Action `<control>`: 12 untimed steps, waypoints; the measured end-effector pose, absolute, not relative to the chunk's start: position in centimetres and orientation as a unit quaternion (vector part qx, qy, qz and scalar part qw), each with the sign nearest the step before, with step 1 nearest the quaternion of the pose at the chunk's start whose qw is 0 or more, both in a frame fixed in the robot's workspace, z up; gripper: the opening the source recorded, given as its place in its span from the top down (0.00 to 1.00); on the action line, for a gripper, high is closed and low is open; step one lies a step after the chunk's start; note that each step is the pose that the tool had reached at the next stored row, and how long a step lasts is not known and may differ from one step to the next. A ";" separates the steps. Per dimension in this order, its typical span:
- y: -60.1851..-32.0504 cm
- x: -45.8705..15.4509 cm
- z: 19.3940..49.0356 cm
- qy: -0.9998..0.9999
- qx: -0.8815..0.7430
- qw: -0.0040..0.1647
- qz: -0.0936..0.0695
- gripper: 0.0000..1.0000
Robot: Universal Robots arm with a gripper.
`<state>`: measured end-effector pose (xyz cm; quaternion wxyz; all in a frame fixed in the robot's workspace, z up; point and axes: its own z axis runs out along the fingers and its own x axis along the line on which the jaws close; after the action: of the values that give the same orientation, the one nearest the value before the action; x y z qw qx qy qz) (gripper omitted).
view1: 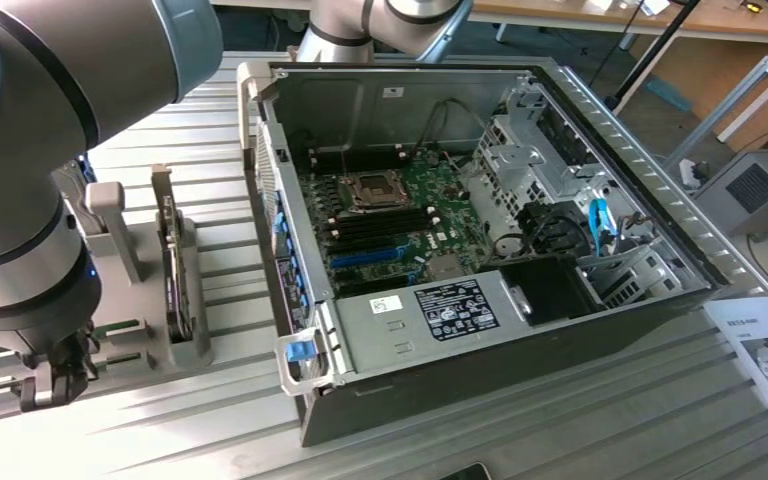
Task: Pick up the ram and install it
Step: 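Pick up the ram and move it above insertion slot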
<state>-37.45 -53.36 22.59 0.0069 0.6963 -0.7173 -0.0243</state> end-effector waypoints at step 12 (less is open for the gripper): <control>-53.1 -37.5 22.4 -0.717 0.696 0.007 -0.024 0.69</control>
<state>-37.48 -53.09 22.44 0.0069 0.6963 -0.7173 -0.0243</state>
